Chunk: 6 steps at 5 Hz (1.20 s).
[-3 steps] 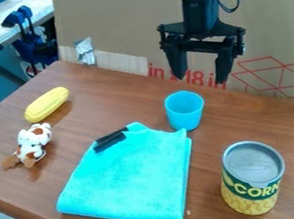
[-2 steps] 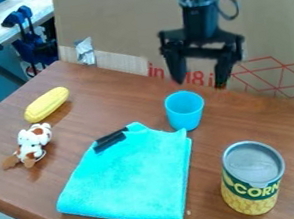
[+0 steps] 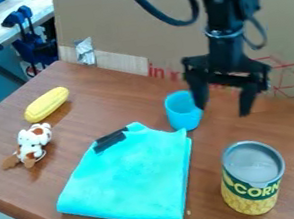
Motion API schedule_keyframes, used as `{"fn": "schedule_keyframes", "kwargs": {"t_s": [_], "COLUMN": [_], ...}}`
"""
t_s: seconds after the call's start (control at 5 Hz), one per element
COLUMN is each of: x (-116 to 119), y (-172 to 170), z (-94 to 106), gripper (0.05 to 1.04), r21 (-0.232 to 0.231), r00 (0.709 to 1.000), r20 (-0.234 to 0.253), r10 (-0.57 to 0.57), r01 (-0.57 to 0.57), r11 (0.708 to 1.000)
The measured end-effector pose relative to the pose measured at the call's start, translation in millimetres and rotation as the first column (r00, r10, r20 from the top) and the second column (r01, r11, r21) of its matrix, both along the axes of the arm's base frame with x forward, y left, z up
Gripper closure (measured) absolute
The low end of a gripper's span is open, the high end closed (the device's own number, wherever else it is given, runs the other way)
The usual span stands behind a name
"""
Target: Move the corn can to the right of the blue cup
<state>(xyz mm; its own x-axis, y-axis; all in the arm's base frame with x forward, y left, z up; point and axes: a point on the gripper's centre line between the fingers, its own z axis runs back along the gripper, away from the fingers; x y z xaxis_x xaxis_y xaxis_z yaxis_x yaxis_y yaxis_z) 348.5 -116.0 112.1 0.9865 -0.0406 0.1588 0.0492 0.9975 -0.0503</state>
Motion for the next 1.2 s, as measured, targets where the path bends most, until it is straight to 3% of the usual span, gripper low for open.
{"fn": "schedule_keyframes", "kwargs": {"t_s": [0.4, 0.6, 0.8, 1.0, 1.2], "x": [-20.9, -36.3, -43.7, -49.4, -55.0], "y": [-14.2, -7.7, -1.8, -1.3, -4.8], "z": [-5.6, -6.2, -10.3, -14.3, -26.4], "gripper": [0.081, 0.081, 0.081, 0.081, 0.081], "r21": [-0.037, -0.013, 0.004, 0.021, 0.051], "r00": [0.989, 0.972, 0.963, 0.953, 0.958], "r20": [-0.096, -0.199, -0.242, -0.259, -0.205], "r10": [-0.111, -0.122, -0.119, -0.157, -0.200], "r01": [0.108, 0.122, 0.124, 0.167, 0.215], "r11": [0.993, 0.992, 0.992, 0.986, 0.975]}}
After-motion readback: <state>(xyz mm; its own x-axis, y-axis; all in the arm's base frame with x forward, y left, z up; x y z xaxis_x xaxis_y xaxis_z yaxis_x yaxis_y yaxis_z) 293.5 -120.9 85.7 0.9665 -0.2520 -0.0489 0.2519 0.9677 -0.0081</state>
